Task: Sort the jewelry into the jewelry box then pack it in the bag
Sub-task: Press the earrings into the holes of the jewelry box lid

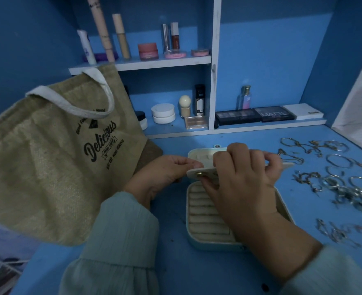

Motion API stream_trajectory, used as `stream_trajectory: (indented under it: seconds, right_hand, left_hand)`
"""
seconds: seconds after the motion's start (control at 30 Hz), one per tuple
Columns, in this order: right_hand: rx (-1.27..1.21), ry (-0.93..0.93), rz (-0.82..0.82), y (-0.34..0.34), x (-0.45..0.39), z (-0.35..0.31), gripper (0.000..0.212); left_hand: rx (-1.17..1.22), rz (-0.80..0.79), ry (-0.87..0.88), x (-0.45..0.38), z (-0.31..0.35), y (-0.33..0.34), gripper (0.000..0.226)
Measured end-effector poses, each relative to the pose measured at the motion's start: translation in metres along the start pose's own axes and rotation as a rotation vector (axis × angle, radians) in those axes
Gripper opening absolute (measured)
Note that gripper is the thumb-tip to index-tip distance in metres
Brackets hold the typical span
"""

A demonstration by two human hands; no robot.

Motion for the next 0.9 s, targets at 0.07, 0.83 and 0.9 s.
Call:
stream_trajectory:
  seconds: [0.07,0.83,0.9]
  right_hand:
    - [-0.007,-0.003,0.001,0.000,0.000,0.000,0.036]
    - [-0.014,0.001,0.008,0.000,-0.001,0.001,0.041]
    - [-0.013,0.003,0.005,0.001,-0.001,0.001,0.041]
  left_hand:
    - [0.003,-0.016,-0.012,-0.002,-0.002,0.000,0.023]
    - [-0.331,-0.280,-0.127,-0.009,0.020,0.006,0.016]
    - [-0.360,-0.299,-0.155,-0.010,0.020,0.008,0.014]
Point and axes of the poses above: each hand's wrist, its own x-axis away from the middle knuckle, its own y-axis out of the palm, z = x × y, the point moved 8 cm from there along -x, towards the middle knuckle, and after that the axes turned 7 degrees about x, right-handed, at the moved point
